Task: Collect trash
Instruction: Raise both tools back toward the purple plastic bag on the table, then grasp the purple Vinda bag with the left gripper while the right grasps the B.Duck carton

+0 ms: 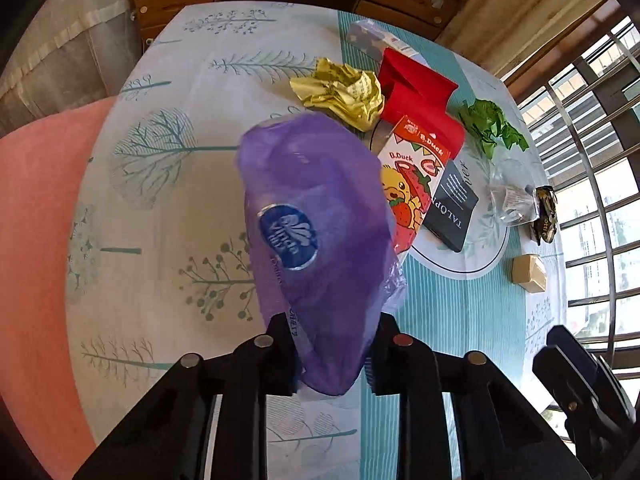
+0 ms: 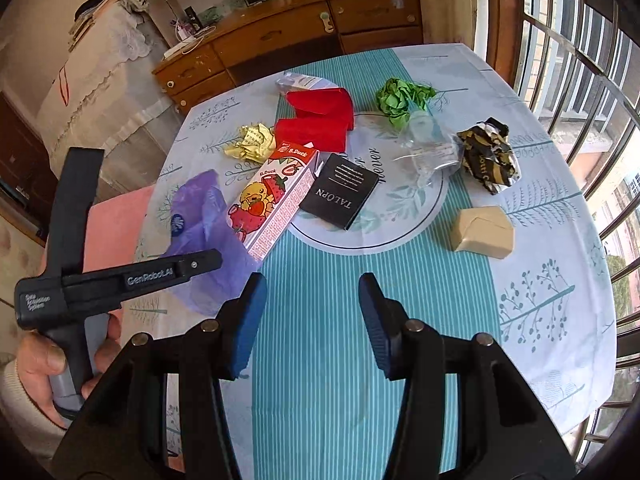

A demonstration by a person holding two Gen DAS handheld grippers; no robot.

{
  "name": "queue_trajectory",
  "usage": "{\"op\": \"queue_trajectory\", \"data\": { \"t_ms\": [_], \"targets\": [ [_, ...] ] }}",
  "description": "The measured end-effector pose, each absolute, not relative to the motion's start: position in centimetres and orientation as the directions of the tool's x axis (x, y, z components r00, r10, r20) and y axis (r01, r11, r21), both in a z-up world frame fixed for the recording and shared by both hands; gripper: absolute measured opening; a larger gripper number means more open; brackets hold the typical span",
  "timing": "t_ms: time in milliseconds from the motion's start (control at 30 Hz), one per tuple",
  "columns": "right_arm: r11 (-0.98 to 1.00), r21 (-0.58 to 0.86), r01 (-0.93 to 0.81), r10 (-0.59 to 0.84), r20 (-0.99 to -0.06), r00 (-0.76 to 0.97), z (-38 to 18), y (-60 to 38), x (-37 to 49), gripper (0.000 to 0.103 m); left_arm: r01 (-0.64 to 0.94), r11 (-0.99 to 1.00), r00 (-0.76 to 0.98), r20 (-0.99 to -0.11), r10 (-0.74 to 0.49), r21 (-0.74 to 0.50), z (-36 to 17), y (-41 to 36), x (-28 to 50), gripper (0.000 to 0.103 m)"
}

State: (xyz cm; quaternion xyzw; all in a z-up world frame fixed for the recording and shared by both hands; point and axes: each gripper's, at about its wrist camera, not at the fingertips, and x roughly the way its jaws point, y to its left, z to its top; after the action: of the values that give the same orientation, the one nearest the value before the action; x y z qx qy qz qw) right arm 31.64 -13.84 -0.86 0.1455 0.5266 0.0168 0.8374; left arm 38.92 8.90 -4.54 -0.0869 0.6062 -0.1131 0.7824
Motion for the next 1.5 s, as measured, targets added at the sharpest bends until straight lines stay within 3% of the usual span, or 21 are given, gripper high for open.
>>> {"op": "queue_trajectory", "data": {
  "t_ms": [67, 167, 267, 367, 933, 1200, 1500],
  "targets": [
    [0.954, 0.273, 0.124, 0.195, -0.88, 0.434, -1.5, -13.1, 33.1, 0.045, 0.077, 0.957, 0.252, -0.923, -0.291, -0.281, -4.0, 9.9, 39.2, 0.013],
    [0.95, 0.289, 0.119, 0.216, -0.882, 0.42, -2.1, -11.7, 35.4, 0.045, 0.078, 0.961, 0.272, -0.921, -0.277, -0.266, -3.2, 11.5, 39.7, 0.011],
    [0.949, 0.292, 0.116, 0.225, -0.888, 0.4, -3.0, -10.2, 37.9, 0.046, 0.073, 0.969, 0.294, -0.923, -0.248, -0.237, -2.6, 13.0, 40.3, 0.01],
    [0.948, 0.288, 0.135, 0.22, -0.9, 0.376, -4.2, -9.1, 40.1, 0.059, 0.054, 0.972, 0.305, -0.924, -0.232, -0.227, -2.3, 14.6, 40.9, 0.01],
    [0.928, 0.215, 0.303, 0.147, -0.961, 0.233, -12.1, -6.2, 47.6, 0.063, 0.024, 0.977, 0.323, -0.924, -0.206, -0.21, -3.0, 17.5, 43.6, 0.01],
    [0.924, 0.261, 0.279, 0.184, -0.944, 0.272, -11.0, -6.9, 45.6, 0.057, 0.036, 0.979, 0.338, -0.919, -0.202, -0.202, -2.3, 17.2, 41.8, 0.01],
    [0.926, 0.331, 0.18, 0.257, -0.905, 0.34, -5.6, -8.6, 39.0, 0.056, 0.026, 0.981, 0.383, -0.905, -0.185, -0.19, 0.6, 16.2, 36.1, 0.01]
  ]
}}
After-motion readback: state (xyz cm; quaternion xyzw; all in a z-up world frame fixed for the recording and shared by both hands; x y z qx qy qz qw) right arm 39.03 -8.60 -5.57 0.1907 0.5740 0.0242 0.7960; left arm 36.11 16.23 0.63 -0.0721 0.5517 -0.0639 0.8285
